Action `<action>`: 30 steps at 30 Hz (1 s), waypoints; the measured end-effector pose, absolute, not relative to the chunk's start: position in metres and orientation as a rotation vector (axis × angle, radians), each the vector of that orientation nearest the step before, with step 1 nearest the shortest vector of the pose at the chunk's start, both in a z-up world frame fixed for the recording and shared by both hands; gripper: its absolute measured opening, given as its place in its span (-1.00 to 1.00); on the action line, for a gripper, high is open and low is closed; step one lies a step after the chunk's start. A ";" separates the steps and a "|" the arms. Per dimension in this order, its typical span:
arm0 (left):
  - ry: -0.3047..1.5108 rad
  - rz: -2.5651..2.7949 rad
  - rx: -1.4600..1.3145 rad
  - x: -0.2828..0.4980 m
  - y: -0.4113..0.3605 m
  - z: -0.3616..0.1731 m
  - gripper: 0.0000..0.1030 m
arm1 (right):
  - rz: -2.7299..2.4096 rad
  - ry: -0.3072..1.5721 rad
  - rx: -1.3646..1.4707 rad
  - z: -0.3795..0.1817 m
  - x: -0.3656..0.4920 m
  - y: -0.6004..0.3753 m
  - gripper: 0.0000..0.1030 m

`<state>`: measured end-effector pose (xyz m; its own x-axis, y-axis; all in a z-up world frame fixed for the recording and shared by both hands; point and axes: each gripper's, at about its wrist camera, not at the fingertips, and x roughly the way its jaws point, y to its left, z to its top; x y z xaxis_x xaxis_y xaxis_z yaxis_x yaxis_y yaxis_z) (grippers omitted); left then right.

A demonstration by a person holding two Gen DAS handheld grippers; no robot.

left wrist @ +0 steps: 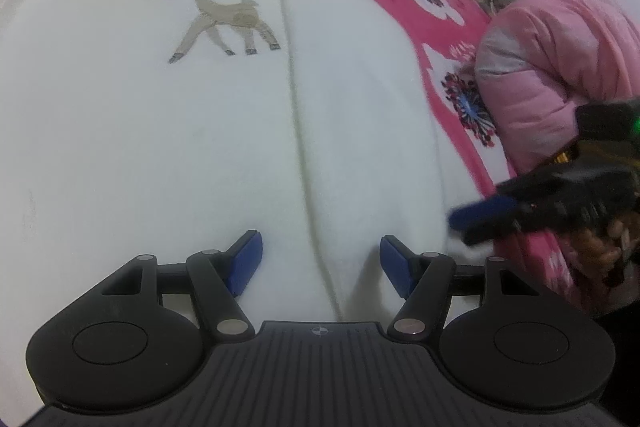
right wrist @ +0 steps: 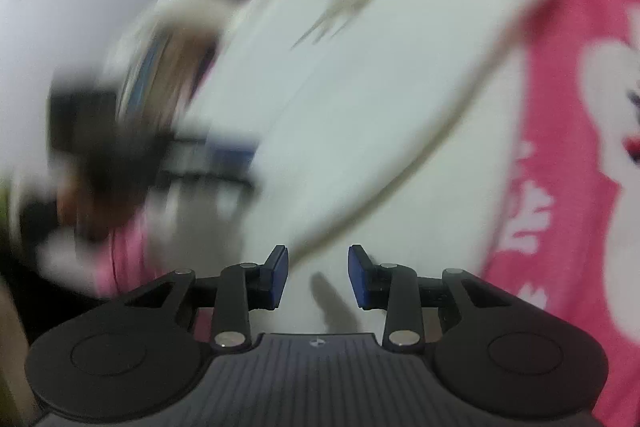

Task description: Fold clothes

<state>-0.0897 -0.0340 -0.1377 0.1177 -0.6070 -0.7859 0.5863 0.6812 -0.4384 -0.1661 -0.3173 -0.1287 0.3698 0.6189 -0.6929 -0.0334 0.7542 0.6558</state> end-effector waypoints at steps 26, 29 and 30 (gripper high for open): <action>1.270 -0.928 -0.158 -0.132 -0.049 -0.139 -0.94 | 0.491 1.150 0.328 -0.093 -0.164 -0.291 -0.81; 1.272 -0.930 -0.138 -0.133 -0.051 -0.141 -0.94 | 0.503 1.161 0.266 -0.092 -0.167 -0.289 -0.81; 1.281 -0.928 -0.140 -0.133 -0.052 -0.142 -0.94 | 0.507 1.168 0.254 -0.092 -0.168 -0.289 -0.81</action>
